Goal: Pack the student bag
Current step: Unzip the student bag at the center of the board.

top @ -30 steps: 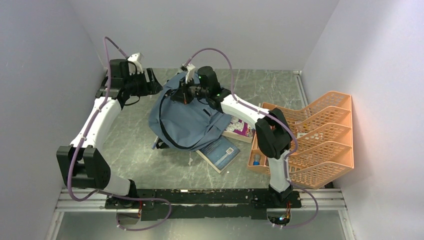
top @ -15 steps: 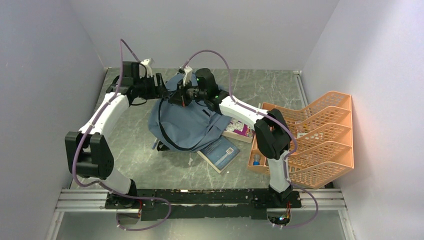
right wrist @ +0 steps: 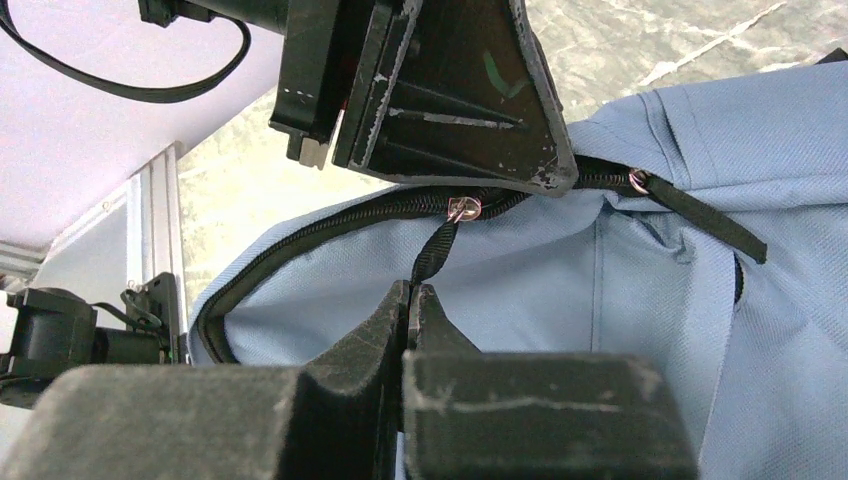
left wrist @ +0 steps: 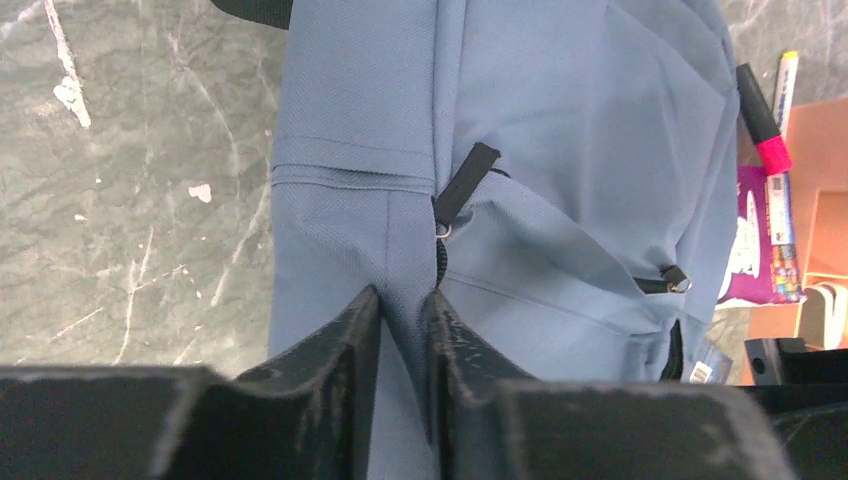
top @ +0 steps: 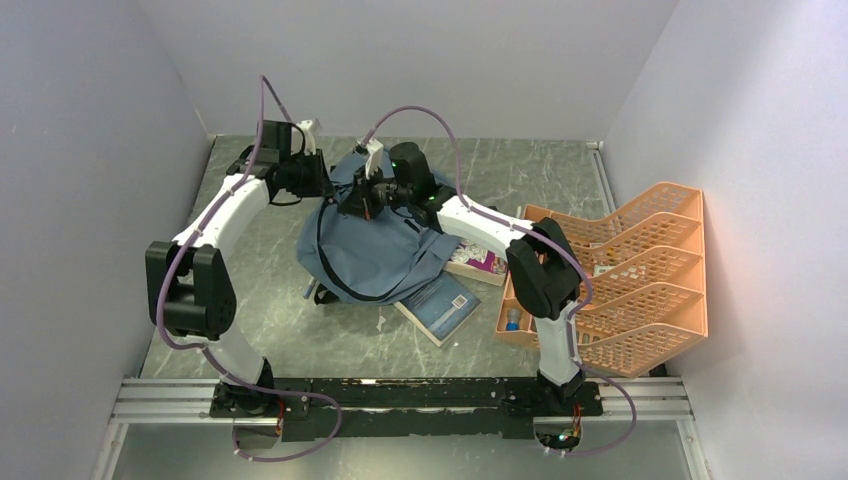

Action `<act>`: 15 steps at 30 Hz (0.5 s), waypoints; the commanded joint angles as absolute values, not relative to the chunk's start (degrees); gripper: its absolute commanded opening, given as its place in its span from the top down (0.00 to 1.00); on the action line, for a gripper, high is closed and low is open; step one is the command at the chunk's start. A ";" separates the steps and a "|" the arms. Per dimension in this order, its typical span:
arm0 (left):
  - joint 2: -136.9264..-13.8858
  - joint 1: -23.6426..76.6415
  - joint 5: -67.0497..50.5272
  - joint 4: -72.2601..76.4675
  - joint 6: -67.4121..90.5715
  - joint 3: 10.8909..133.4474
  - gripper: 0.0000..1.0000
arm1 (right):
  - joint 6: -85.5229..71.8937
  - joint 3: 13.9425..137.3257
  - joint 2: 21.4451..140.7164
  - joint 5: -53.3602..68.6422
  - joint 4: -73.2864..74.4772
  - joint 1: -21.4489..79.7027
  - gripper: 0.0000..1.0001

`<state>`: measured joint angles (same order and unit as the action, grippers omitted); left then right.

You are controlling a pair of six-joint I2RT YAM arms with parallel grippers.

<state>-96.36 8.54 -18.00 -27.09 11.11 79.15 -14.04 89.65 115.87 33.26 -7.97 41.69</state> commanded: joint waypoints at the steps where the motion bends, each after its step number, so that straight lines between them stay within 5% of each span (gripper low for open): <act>1: -97.07 8.88 -17.58 -26.88 10.26 81.12 0.81 | -13.25 89.40 113.38 35.81 -8.97 42.43 1.00; 4: -97.26 8.88 -17.58 -26.11 10.51 81.20 0.94 | -12.38 90.43 113.63 36.80 -7.57 43.30 1.00; 15: -100.21 8.88 -17.72 -24.41 11.40 84.11 0.95 | -9.44 91.63 113.56 42.37 -2.74 47.92 1.00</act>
<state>-99.02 8.69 -17.93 -27.31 10.90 80.90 -11.27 90.02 115.85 36.91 -5.23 45.91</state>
